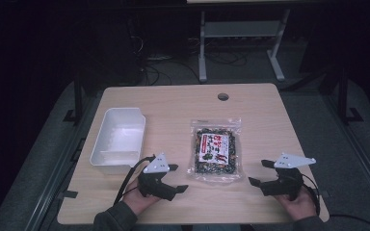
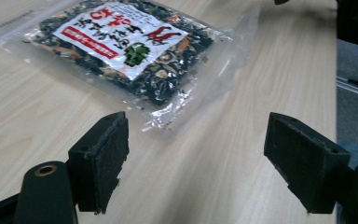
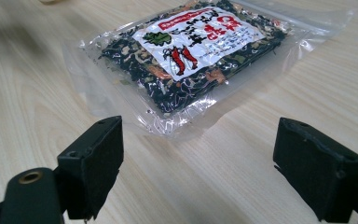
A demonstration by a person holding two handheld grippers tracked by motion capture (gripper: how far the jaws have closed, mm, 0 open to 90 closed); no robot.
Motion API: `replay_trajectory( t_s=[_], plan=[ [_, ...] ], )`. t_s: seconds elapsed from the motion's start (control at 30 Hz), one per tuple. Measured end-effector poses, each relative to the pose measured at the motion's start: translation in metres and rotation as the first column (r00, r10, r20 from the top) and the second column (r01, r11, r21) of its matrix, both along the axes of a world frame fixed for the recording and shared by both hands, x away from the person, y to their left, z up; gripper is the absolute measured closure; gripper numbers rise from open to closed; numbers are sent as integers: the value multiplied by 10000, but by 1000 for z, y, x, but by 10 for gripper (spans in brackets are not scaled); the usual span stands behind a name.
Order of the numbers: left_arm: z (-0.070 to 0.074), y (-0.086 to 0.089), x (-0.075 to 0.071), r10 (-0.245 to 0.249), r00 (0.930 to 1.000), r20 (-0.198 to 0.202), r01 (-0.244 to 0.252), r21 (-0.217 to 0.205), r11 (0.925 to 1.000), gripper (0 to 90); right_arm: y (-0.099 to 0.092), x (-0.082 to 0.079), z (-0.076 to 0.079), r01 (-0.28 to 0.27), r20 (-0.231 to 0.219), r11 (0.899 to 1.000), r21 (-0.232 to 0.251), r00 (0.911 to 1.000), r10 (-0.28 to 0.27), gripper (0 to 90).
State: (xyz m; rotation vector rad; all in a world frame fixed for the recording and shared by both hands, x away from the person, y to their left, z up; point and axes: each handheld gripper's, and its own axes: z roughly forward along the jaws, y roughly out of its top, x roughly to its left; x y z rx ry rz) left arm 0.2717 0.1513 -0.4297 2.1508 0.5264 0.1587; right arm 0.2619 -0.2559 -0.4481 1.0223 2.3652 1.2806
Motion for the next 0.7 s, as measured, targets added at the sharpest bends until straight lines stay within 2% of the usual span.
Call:
replay_trajectory(
  t_s=[0.07,0.23,0.33,0.43,0.5,0.57,0.6,0.63,0.7],
  plan=[
    [0,0,1,37,10000,-18,-37,-11,10000,212,0,1,0,10,-136,10000,56,9999,-9,148],
    [0,-4,3,144,9998,135,-145,59,9999,229,-1,2,3,112,-157,9998,190,9998,-109,147],
    [0,-8,6,210,9997,129,-210,31,9998,279,-2,6,8,184,-106,9994,307,9998,-181,150],
    [-1,-11,9,254,9997,43,-254,48,9997,322,-4,17,15,497,-235,9979,425,9985,-488,159],
    [0,-16,14,313,9995,4,-313,336,9989,353,-5,26,21,611,-341,9967,542,9977,-593,172],
    [0,-18,16,377,9993,47,-379,374,9986,388,-5,30,24,644,-347,9965,539,9974,-626,176],
    [1,-22,20,420,9991,-41,-418,380,9984,403,-3,42,30,664,-397,9971,384,9971,-649,174],
    [1,-22,20,420,9991,-41,-418,380,9984,417,-3,42,30,664,-397,9971,384,9971,-649,174],
    [-1,-27,26,467,9988,-136,-460,473,9978,470,3,62,37,710,-571,9975,68,9959,-705,177]
  ],
)
